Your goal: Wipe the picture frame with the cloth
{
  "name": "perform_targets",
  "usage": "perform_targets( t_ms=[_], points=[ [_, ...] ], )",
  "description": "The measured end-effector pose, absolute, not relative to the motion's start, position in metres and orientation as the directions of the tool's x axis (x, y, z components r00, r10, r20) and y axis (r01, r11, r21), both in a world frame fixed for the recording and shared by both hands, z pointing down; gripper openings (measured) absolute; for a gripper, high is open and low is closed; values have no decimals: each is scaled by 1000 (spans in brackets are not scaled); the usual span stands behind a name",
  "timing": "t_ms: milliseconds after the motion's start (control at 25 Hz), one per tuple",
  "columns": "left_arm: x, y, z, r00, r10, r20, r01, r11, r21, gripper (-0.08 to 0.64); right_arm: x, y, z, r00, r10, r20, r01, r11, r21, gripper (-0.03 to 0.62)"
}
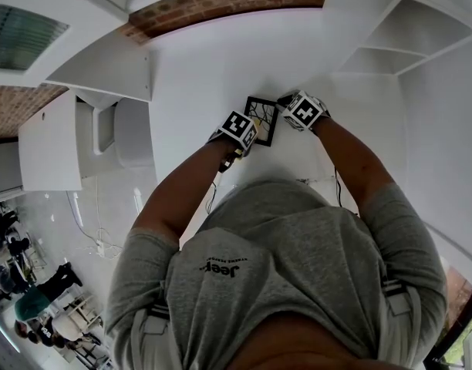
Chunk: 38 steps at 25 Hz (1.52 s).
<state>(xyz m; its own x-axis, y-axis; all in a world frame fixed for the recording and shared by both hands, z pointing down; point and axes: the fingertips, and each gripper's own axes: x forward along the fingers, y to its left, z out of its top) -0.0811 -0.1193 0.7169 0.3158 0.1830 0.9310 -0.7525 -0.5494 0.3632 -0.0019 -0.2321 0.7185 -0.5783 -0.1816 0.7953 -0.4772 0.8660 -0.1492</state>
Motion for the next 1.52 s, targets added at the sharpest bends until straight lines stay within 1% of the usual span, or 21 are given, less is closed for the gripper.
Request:
perform_targets(
  t_ms=[160,440,600,1000,1200,1320,1520],
  points=[
    [-78,-125,715,319,177,931,-755,-546,363,86,-2,-232,720,-566,-172,806,-485,860,-157,37],
    [-51,-175,701,368,79,926,-756,-555,348,86,-1,-232,719,-569,-194,799,-520,838,-167,35],
    [-30,-197,702,398,54,916,-758,-543,362,86,-2,-232,718,-572,-211,792,-529,833,-161,35],
    [-14,-201,722,363,68,929,-751,-569,335,86,-2,-233,719,-580,-230,782,-535,831,-152,35],
    [-9,-184,718,352,104,930,-741,-576,345,86,-1,-232,717,-577,-237,782,-537,831,-145,32],
    [-3,-176,719,373,113,921,-724,-586,364,86,-2,-229,715,-577,-222,786,-530,834,-153,31],
    [-1,-165,716,409,148,901,-718,-557,418,86,-3,-227,714,-575,-220,788,-527,837,-151,28]
  ],
)
